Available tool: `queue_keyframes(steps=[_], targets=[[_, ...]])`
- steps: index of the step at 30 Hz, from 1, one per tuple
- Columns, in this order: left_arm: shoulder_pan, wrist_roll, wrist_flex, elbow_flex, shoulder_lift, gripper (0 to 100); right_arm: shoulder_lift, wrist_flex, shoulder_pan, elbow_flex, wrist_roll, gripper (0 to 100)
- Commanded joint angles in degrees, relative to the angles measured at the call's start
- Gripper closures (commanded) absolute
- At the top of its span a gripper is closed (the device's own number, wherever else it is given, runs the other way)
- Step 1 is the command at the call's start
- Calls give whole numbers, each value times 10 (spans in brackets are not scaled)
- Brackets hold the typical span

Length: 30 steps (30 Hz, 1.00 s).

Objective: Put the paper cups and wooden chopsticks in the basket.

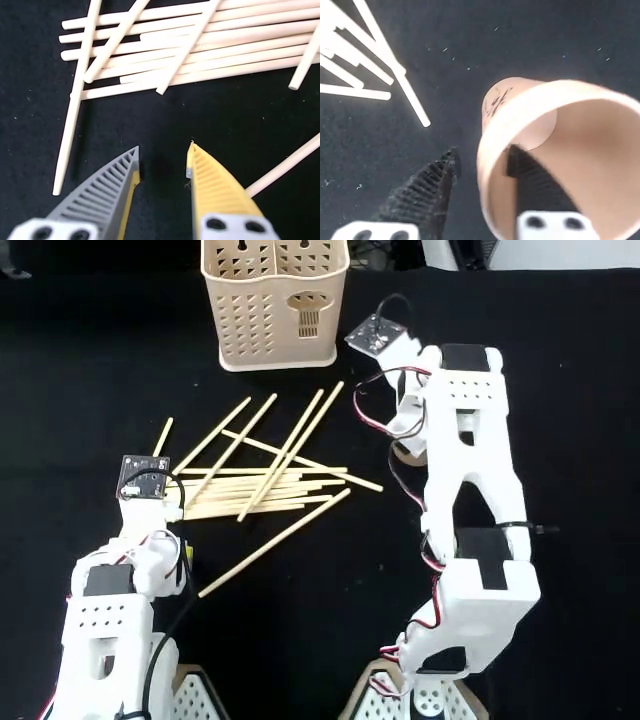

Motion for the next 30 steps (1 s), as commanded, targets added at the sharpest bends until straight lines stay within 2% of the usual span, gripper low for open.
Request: queue_keyframes(steps=[1,6,10,14,21,30], targets=[[0,2,-8,-1,-9,834,-35,-11,11,-31,-9,984],[0,2,-8,-1,-9,834,-118,41,7,-108,-11,986],[0,2,-8,-1,-9,834,-164,64,-11,-236,-11,986],[0,2,-8,-1,-9,834,-145,-19,-36,-349,-11,986],[0,2,-8,-1,-9,834,-36,-207,-118,-410,-11,986],[-7,2,-5,-8,-9,837,86,-291,-139,-436,-11,986]])
